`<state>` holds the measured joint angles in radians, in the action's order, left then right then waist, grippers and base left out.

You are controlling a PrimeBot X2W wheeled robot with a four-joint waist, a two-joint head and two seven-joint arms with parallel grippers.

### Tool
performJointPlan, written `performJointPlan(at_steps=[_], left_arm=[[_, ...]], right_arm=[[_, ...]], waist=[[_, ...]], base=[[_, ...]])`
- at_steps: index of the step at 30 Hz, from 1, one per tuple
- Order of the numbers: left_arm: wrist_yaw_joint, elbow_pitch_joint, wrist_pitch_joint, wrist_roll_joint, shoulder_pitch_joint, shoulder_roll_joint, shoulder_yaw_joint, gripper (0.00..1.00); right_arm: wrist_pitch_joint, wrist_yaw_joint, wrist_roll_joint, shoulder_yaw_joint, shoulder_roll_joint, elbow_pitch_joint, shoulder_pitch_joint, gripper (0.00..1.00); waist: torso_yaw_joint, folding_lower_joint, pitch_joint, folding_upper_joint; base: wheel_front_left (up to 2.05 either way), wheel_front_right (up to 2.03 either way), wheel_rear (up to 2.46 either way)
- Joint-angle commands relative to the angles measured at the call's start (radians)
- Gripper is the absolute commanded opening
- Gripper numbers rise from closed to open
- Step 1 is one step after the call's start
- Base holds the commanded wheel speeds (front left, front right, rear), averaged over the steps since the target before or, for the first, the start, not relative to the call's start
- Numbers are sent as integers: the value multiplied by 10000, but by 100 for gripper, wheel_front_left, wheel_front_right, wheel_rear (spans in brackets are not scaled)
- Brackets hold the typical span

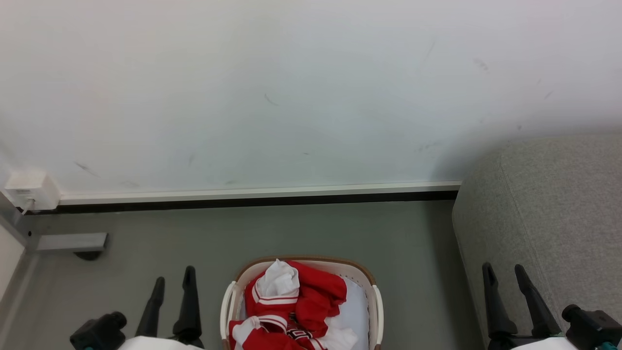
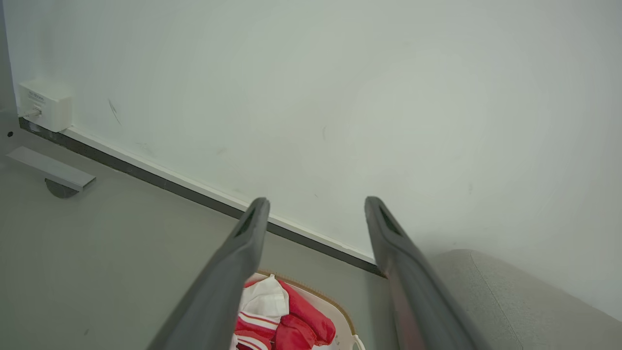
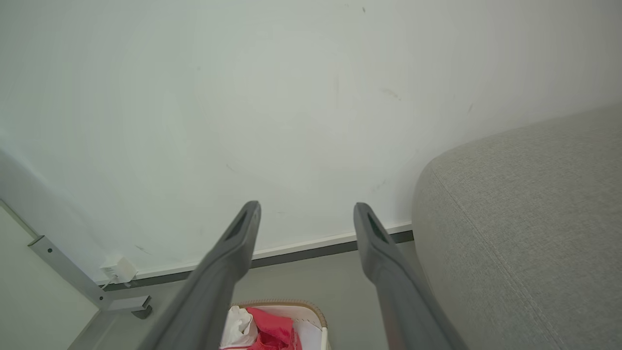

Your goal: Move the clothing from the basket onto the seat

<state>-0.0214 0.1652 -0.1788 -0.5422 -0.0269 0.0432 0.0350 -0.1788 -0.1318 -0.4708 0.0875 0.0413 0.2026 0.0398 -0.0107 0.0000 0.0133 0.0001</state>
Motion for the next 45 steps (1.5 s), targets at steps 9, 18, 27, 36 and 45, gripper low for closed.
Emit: performJointPlan(at_steps=[9, 18, 27, 36, 45], left_arm=[[-28, -2, -280, 954, 94, 88, 69, 100], [23, 38, -476, 1663, 161, 93, 91, 100], [11, 96, -655, 2351, 240, 99, 57, 100], [25, 210, -799, 2954, 326, 103, 65, 100], [5, 334, -860, 3252, 316, 105, 47, 100]], right_arm=[[-279, 15, 746, -16, 109, -124, -79, 100], [-456, 17, 1212, 14, 116, -95, -110, 100], [-624, 18, 1434, 52, 119, 53, -142, 100], [-799, 20, 1846, -12, 123, 272, -181, 100], [-874, 21, 1888, -51, 122, 393, -117, 100]], waist=[[36, 0, -3, -1], [92, 0, -51, -1], [76, 0, -63, -1], [34, 0, -103, -1], [-10, 0, -90, -1]], base=[[0, 0, 0], [0, 0, 0], [0, 0, 0], [0, 0, 0], [0, 0, 0]])
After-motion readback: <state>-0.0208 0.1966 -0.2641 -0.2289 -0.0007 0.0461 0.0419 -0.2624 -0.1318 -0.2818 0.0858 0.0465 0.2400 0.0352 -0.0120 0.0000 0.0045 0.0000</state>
